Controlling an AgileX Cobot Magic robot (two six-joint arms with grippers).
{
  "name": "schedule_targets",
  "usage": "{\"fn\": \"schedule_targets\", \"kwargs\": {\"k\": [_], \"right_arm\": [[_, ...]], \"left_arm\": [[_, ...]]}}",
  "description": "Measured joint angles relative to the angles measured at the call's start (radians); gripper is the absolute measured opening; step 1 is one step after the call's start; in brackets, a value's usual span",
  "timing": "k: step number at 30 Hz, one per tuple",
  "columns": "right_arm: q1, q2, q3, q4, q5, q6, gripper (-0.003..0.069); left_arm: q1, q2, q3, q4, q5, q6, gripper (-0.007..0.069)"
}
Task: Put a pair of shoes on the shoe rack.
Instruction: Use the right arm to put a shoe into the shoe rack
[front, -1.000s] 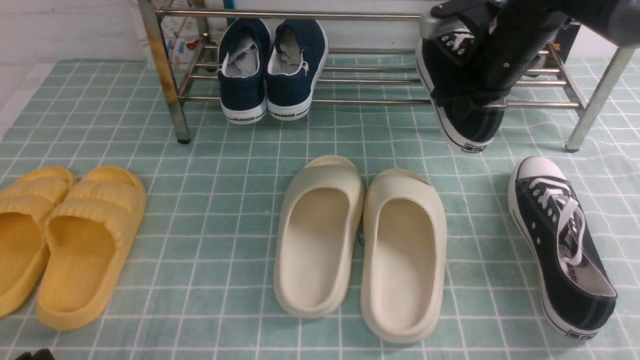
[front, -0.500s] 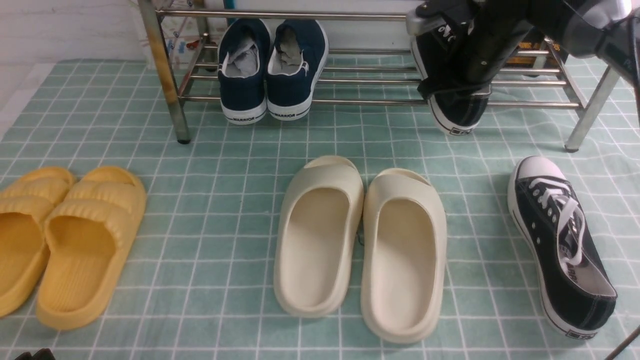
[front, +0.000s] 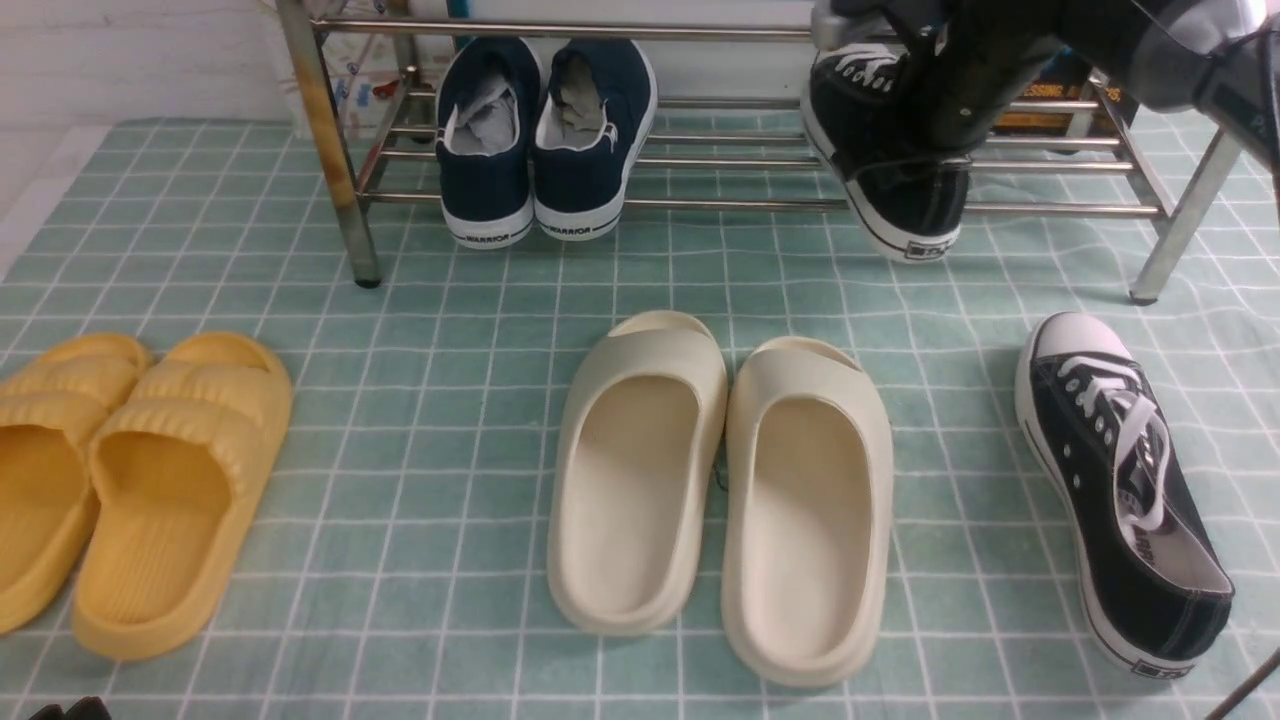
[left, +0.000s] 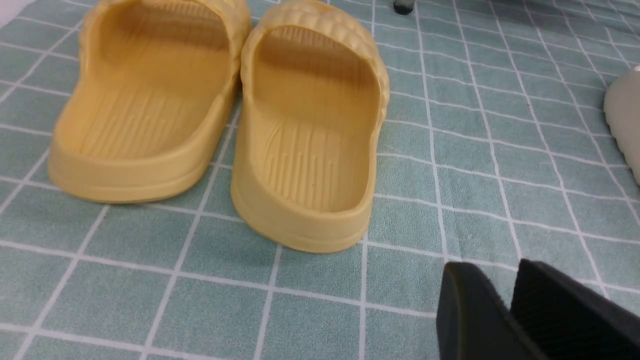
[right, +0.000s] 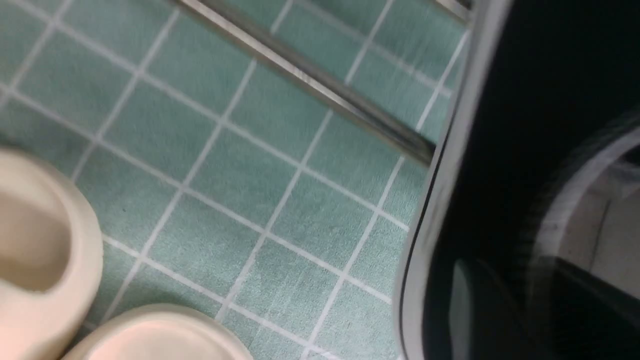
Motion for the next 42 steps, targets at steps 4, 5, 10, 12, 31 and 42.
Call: {"fn": "schedule_targets", "kwargs": {"k": [4,5,10,12,31,42], "right_arm": [[0.0,-0.046,-0.002,-0.003,0.043,0.032,0.0387],[0.0,-0.061,-0.002,-0.003,0.057,0.036,0.0412],[0.0,-0.126,-0.003,-0.004,0.159,0.041,0.0457],[0.0,-0.141,-0.004,-0.004,0.204,0.035,0.0448],[0.0,-0.166,0.307,-0.009,0.102,-0.007,-0.0004],[0.001,-0.118,0.315,0.005,-0.138,0.019,0.0029]], "left_arm": [[0.0,0.0,0.0,0.0,0.0,0.0,0.0155],[0.0,0.0,0.0,0.0,0.0,0.0,0.0156],[0.0,0.0,0.0,0.0,0.0,0.0,0.016],[0.0,0.0,0.0,0.0,0.0,0.0,0.0162],[0.0,0.0,0.001,0.0,0.0,0.0,0.0176],[0.0,0.0,0.001,0.0,0.0,0.0,0.0185]]}}
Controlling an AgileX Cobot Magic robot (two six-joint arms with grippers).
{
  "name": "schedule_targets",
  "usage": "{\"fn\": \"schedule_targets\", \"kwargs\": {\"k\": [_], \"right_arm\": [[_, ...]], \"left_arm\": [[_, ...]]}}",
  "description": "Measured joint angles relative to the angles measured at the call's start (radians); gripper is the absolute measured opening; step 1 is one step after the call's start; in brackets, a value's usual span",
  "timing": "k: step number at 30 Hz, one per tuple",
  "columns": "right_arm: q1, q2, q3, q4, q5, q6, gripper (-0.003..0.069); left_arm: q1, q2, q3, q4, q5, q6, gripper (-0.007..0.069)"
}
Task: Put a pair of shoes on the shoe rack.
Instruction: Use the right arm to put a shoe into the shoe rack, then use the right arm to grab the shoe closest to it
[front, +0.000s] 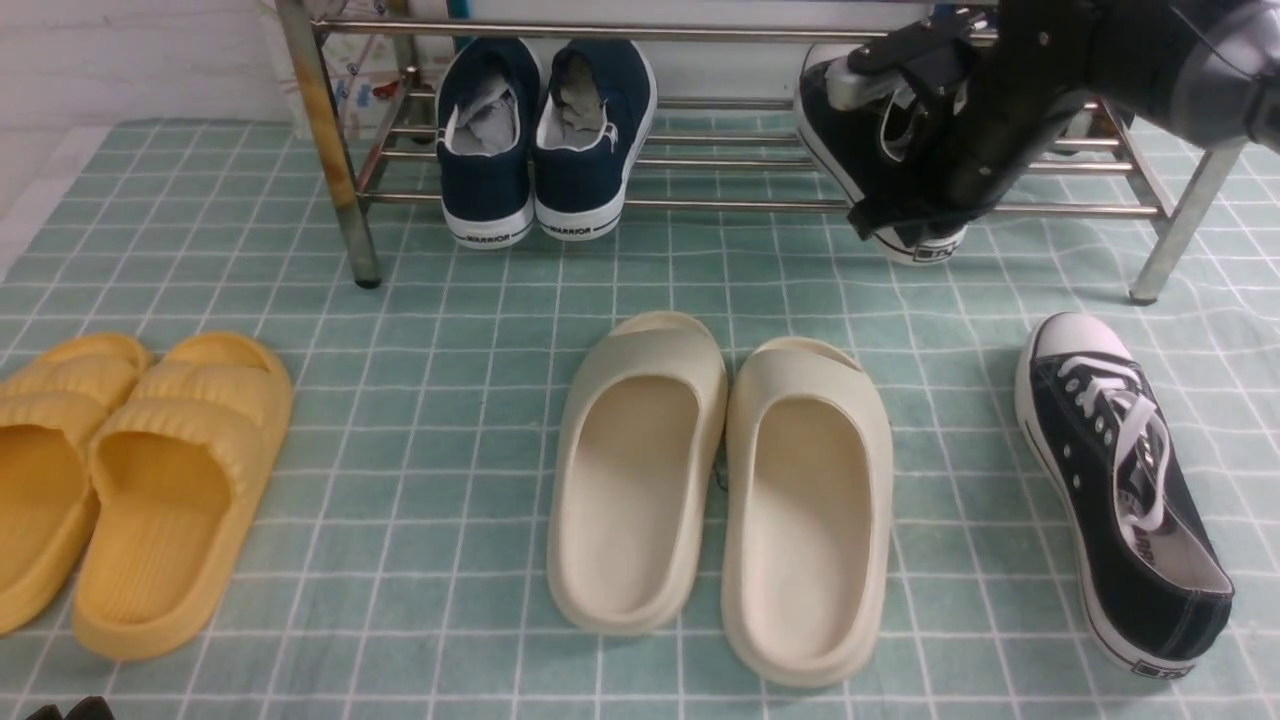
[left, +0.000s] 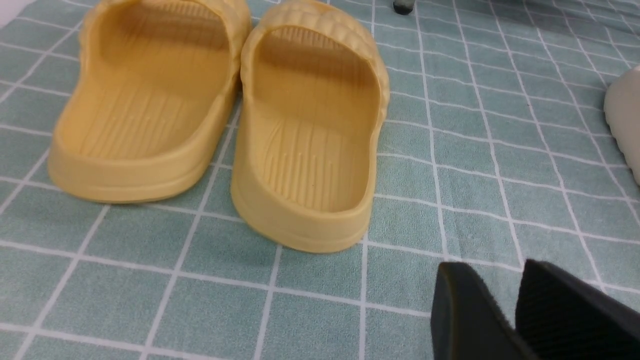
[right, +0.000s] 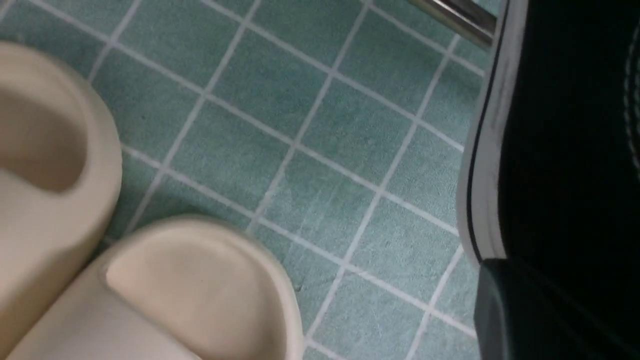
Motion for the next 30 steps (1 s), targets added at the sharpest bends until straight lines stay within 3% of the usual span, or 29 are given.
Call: {"fn": "schedule_targets", "kwargs": {"k": [2,5,7,9,10,14,21,26,30], "right_arm": [[0.0,0.001,0.0,0.0,-0.003,0.004,0.0072],[0.0,-0.002,-0.008,0.009,0.021,0.028,0.0205],[0.0,-0.018,-0.026,0.01,0.093,0.042,0.0347],[0.0,-0.036,-0.035,0.011,0.134,0.042,0.0403],[-0.001,-0.072,-0.043,0.014,0.19,0.032,0.0491],[-0.001,-0.174,-0.049,0.014,0.318,0.022,0.0595],[-0.001,-0.32,0.067,0.018,0.351,0.029,0.0552],[-0.001,-0.499,0.363,0.029,0.351,0.077,0.0476],[-0.001,-0.588,0.568,0.029,0.345,0.109,0.0462]], "left_arm": [[0.0,0.0,0.0,0.0,0.0,0.0,0.0186],[0.0,0.0,0.0,0.0,0.0,0.0,0.0188],[0.0,0.0,0.0,0.0,0.0,0.0,0.0191],[0.0,0.0,0.0,0.0,0.0,0.0,0.0191],[0.0,0.0,0.0,0.0,0.0,0.0,0.0191],[0.0,0.0,0.0,0.0,0.0,0.0,0.0196],[0.0,0.0,0.0,0.0,0.0,0.0,0.0199],[0.0,0.0,0.0,0.0,0.0,0.0,0.02],[0.0,0.0,0.0,0.0,0.0,0.0,0.0204]]}}
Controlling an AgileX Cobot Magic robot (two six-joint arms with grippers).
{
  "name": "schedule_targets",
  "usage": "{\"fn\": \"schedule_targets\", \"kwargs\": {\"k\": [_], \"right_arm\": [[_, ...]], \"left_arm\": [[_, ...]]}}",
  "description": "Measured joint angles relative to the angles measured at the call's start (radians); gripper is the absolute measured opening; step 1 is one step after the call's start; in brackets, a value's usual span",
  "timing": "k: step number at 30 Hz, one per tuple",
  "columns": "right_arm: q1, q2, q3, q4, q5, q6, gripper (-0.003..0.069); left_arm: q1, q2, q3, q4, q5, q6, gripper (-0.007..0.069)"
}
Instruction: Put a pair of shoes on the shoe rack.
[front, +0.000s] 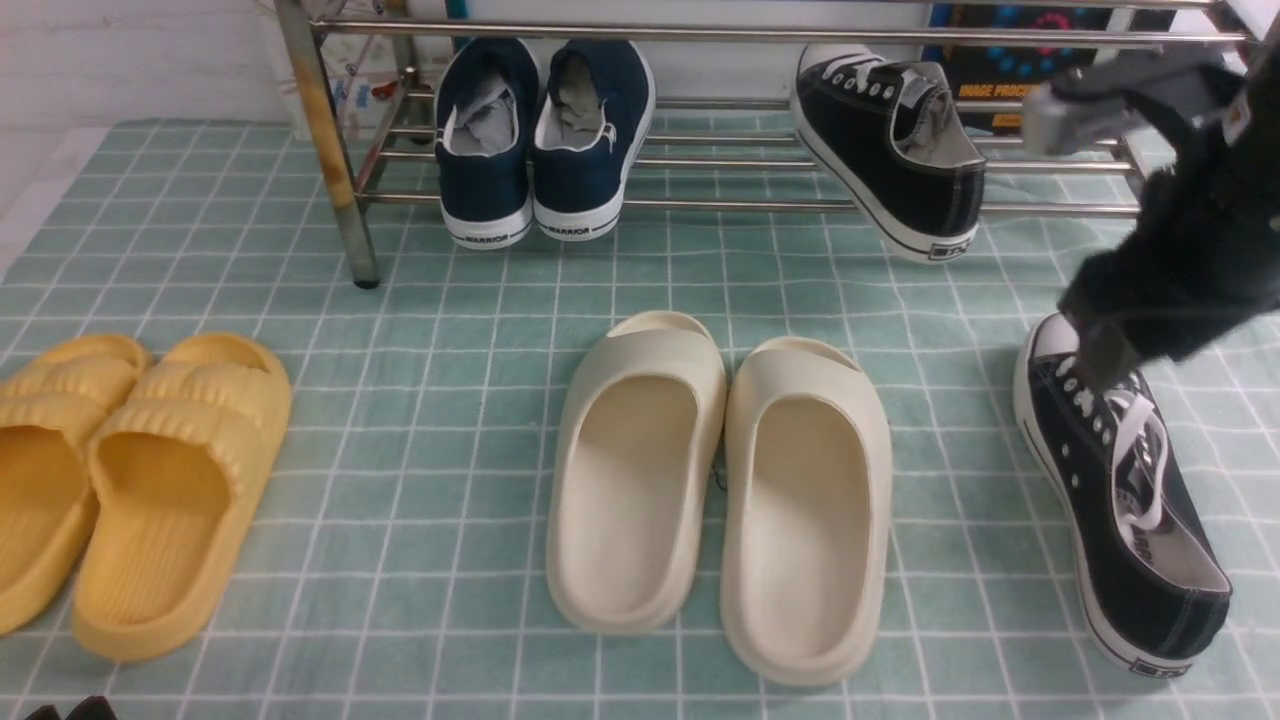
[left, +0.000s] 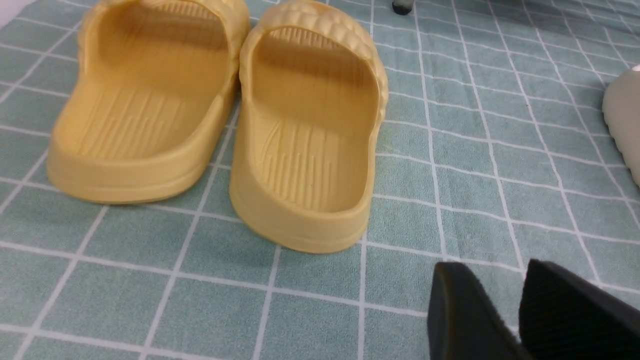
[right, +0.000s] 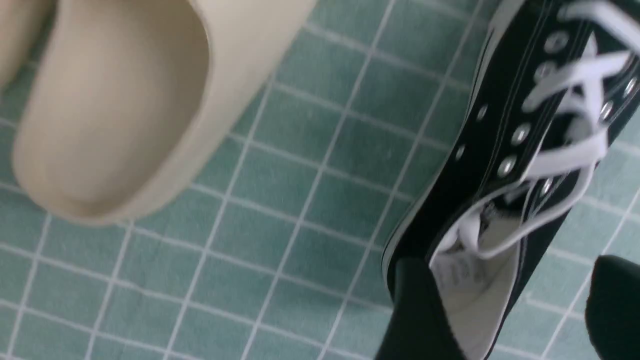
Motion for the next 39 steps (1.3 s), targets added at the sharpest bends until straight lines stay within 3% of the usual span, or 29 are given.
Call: {"fn": "schedule_targets", "kwargs": {"k": [7,18,20,23,24,25,26,31,39], "right_arm": [[0.0,-0.056,0.323,0.006,-0.201,0.037,0.0459],[0.0,0.021,0.432,0.029,-0.382,0.041,0.0433],[0.0,0.049,0.436,0.026,-0.382,0.041,0.0352],[0.0,0.058,0.437,0.009,-0.382,0.044,0.0174],[0.0,0.058,0.437,0.007,-0.382,0.045,0.016],[0.0,0.054,0.437,-0.011,-0.378,0.052,0.0051],[0.0,0.046,0.437,-0.015,-0.371,0.068,0.0029],[0.0,-0.068,0.395,-0.029,-0.24,0.078,0.0023],[-0.001,-0.086,0.199,-0.119,-0.209,0.085,0.0023]], "left_arm": [[0.0,0.0,0.0,0.0,0.0,0.0,0.0213],[0.0,0.0,0.0,0.0,0.0,0.0,0.0221],[0.0,0.0,0.0,0.0,0.0,0.0,0.0225],[0.0,0.0,0.0,0.0,0.0,0.0,0.0228],[0.0,0.0,0.0,0.0,0.0,0.0,0.0228],[0.0,0.0,0.0,0.0,0.0,0.0,0.0229],[0.0,0.0,0.0,0.0,0.0,0.0,0.023],[0.0,0.0,0.0,0.0,0.0,0.0,0.0235],[0.0,0.0,0.0,0.0,0.0,0.0,0.0237]]}}
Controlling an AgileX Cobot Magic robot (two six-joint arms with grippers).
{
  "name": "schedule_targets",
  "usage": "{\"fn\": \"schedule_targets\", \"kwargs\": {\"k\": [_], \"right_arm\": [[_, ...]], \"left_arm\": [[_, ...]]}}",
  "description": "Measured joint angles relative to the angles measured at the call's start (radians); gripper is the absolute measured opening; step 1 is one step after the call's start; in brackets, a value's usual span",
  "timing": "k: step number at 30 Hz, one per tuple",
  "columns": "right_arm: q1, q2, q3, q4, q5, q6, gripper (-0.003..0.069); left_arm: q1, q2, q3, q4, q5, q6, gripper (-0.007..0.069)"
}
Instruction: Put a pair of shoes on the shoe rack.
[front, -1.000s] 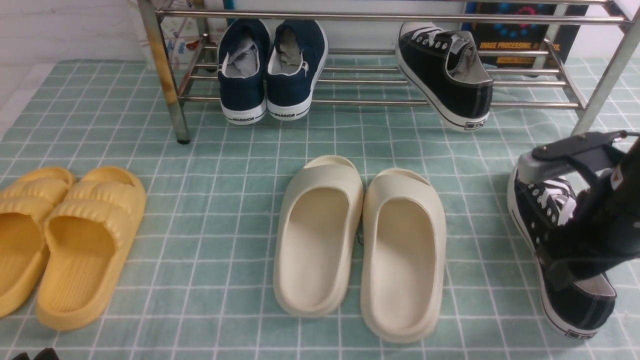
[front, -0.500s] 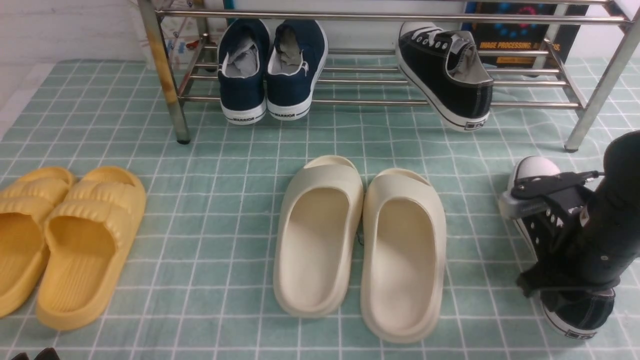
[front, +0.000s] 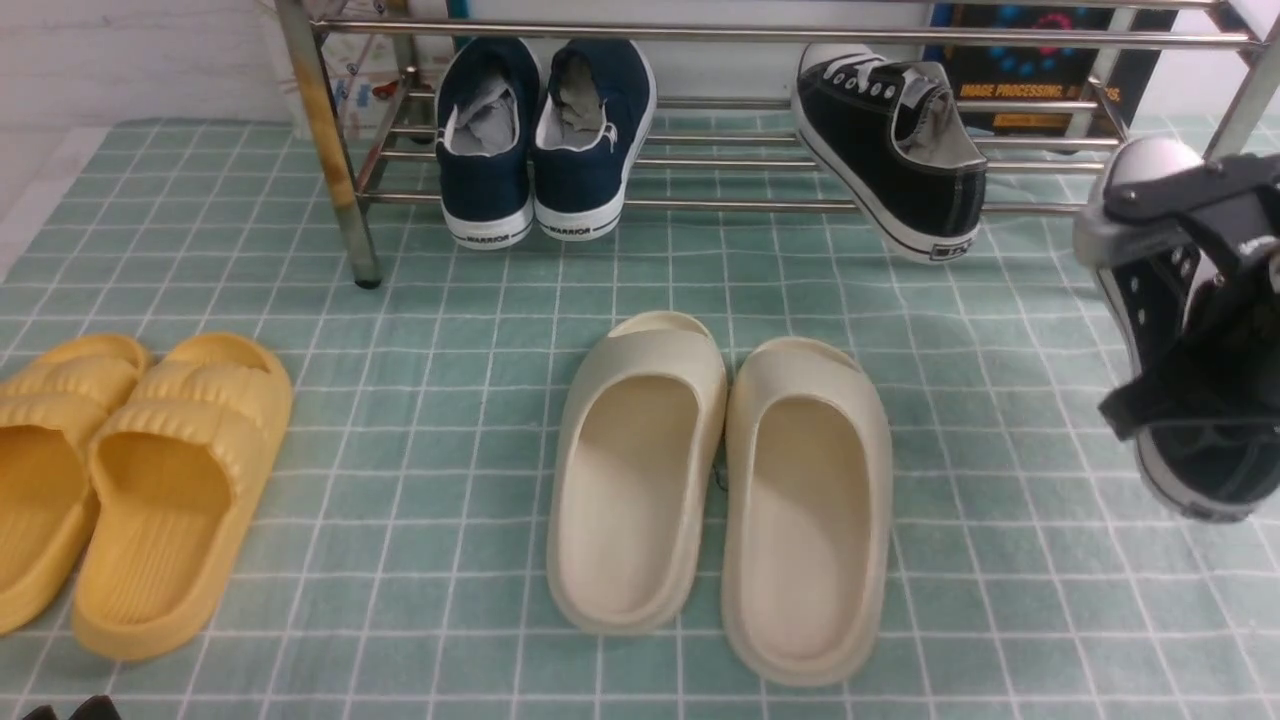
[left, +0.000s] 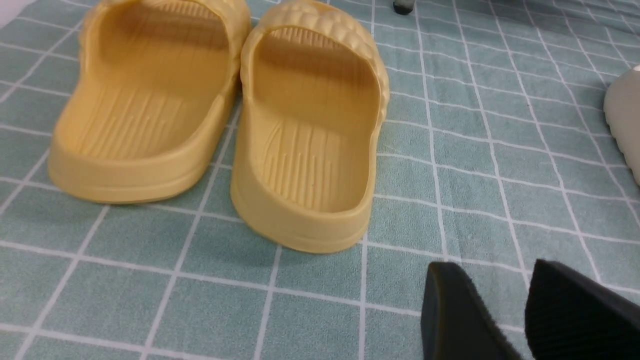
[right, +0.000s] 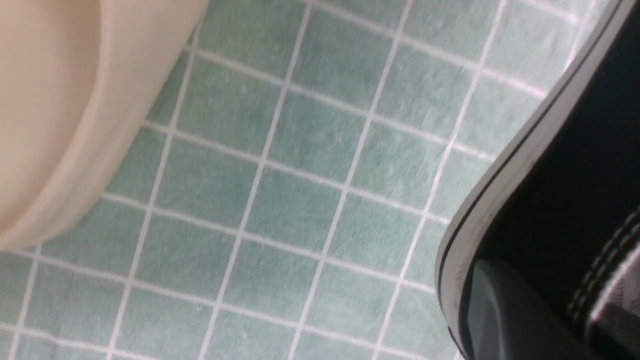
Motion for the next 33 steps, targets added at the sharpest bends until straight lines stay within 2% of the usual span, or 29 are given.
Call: {"fn": "schedule_targets", "kwargs": {"k": [6,11,24,33], "right_arm": [[-0.035,0.14,-0.176,-0.004,0.046,-0.033,0.0023],[-0.073,0.28,-0.336,0.015,0.107,-0.125,0.0023],[-0.098,0.497,-0.667,0.04,0.147,-0.222,0.0023],[-0.099,0.695,-0.94,0.187,0.244,-0.328,0.0023]], "left_arm": [[0.0,0.0,0.0,0.0,0.0,0.0,0.0238],[0.0,0.0,0.0,0.0,0.0,0.0,0.0238],[0.0,0.0,0.0,0.0,0.0,0.0,0.0238],[0.0,0.0,0.0,0.0,0.0,0.0,0.0238]]}}
